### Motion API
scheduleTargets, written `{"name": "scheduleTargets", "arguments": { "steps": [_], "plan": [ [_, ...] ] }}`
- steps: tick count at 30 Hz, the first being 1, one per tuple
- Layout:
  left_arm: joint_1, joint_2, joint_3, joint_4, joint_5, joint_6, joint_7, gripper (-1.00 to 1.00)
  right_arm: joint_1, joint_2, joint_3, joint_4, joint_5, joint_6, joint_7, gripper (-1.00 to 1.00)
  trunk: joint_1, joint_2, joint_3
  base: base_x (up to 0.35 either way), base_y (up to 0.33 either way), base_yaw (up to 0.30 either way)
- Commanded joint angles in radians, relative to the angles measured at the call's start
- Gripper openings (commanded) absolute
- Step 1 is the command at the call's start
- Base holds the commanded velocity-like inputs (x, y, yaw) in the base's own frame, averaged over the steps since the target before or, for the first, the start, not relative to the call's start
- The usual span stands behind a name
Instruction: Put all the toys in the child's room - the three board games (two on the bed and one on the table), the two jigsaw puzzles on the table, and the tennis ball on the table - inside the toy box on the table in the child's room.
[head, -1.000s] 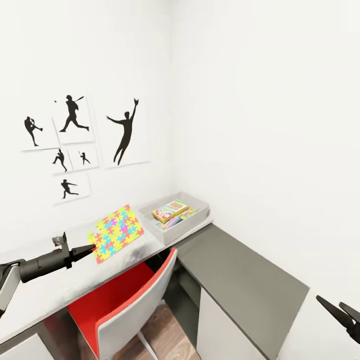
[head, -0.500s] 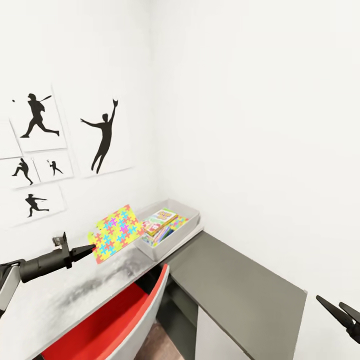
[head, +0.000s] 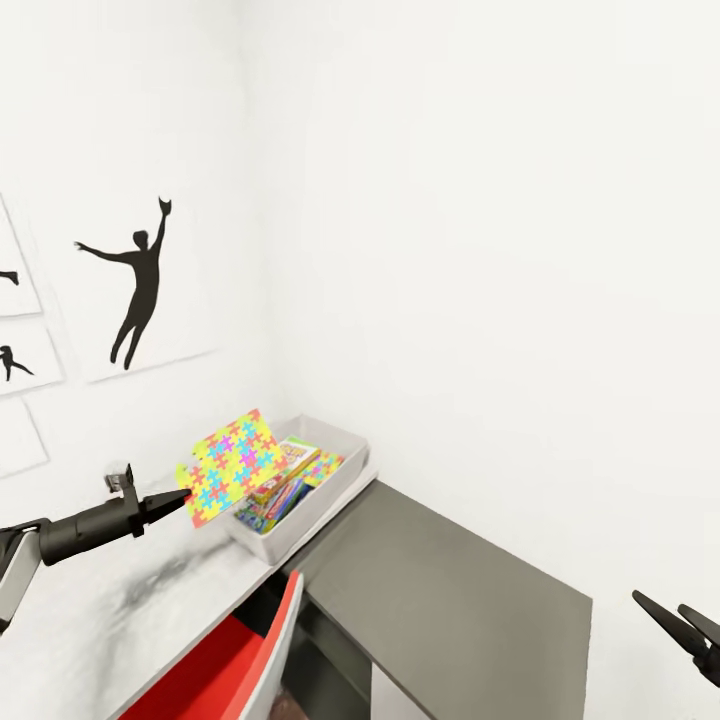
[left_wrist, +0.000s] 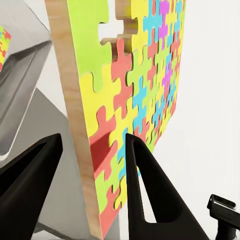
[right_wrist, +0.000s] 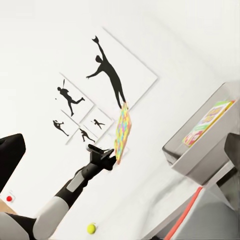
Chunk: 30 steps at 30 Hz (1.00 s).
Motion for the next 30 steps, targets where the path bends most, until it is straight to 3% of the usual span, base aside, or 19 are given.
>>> {"name": "scheduleTargets", "arguments": {
  "steps": [1, 11, 30],
  "plan": [
    [-0.001, 0.000, 0.000, 0.000, 0.001, 0.006, -0.003, -1.00, 0.000, 0.000, 0.000, -0.001, -0.006, 0.008, -0.001, 1.00, 0.001, -0.001, 0.000, 0.181, 0.037, -0.239],
    [-0.001, 0.000, 0.000, 0.000, 0.002, 0.006, -0.003, -1.00, 0.000, 0.000, 0.000, 0.000, -0.005, 0.008, -0.001, 1.00, 0.001, -0.001, 0.009, 0.132, 0.166, -0.239],
    [-0.001, 0.000, 0.000, 0.000, 0.002, 0.006, -0.003, -1.00, 0.000, 0.000, 0.000, -0.001, -0.006, 0.008, -0.001, 1.00, 0.001, -0.001, 0.028, 0.005, 0.069, -0.239]
  ]
}}
